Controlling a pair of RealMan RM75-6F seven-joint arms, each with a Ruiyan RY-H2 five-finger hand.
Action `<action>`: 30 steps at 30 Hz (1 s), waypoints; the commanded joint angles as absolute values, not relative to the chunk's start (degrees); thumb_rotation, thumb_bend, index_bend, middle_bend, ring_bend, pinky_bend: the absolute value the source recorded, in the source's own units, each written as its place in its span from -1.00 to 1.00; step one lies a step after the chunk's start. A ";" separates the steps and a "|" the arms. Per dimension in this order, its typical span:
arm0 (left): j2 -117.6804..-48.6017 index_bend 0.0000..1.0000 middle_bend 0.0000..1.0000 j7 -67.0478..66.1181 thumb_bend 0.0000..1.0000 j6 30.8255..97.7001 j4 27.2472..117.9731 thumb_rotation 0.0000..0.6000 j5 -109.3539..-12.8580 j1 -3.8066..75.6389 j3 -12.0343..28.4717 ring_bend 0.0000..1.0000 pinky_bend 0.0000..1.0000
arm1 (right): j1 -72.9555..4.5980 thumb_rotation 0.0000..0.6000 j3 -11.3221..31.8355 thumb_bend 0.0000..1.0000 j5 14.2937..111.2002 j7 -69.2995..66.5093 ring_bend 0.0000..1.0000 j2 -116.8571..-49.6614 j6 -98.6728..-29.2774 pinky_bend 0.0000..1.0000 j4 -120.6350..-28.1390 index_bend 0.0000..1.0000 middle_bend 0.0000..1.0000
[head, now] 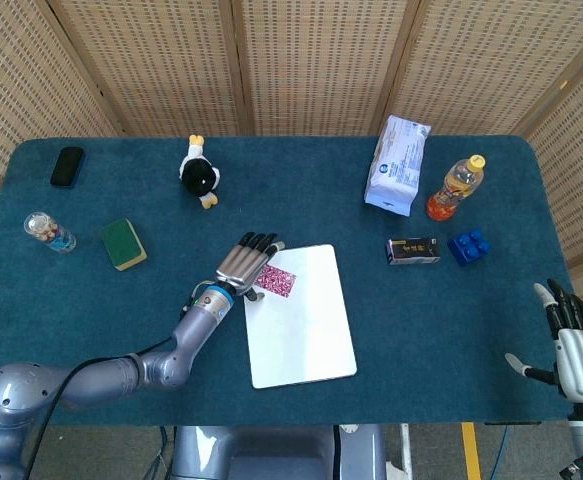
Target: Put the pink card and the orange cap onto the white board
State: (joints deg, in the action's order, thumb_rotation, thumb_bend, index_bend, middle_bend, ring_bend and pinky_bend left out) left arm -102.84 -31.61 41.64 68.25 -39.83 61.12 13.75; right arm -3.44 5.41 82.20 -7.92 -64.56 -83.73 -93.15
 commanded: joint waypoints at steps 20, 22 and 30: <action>-89.60 -0.30 -1.00 -19.66 -0.19 49.64 82.85 1.00 -58.12 47.06 2.47 -1.00 -1.00 | -3.25 1.00 5.41 -1.00 82.20 -6.90 -1.00 -64.69 -84.09 -1.00 -93.45 -0.88 -1.00; -90.06 -0.30 -1.00 -19.45 -0.19 49.56 82.09 1.00 -58.36 46.67 2.17 -1.00 -1.00 | -3.24 1.00 5.43 -1.00 82.18 -6.78 -1.00 -64.72 -84.11 -1.00 -93.45 -0.88 -1.00; -92.17 -0.30 -1.00 -19.58 -0.20 51.25 78.97 1.00 -60.39 45.31 1.81 -1.00 -1.00 | -3.26 1.00 5.46 -1.00 82.14 -6.98 -1.00 -64.68 -84.01 -1.00 -93.46 -0.88 -1.00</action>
State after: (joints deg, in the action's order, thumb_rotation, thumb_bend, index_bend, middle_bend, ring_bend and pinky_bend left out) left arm -91.87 -19.56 51.09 79.28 -60.14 45.56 1.85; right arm -3.26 5.46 82.14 -6.99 -64.68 -84.01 -93.46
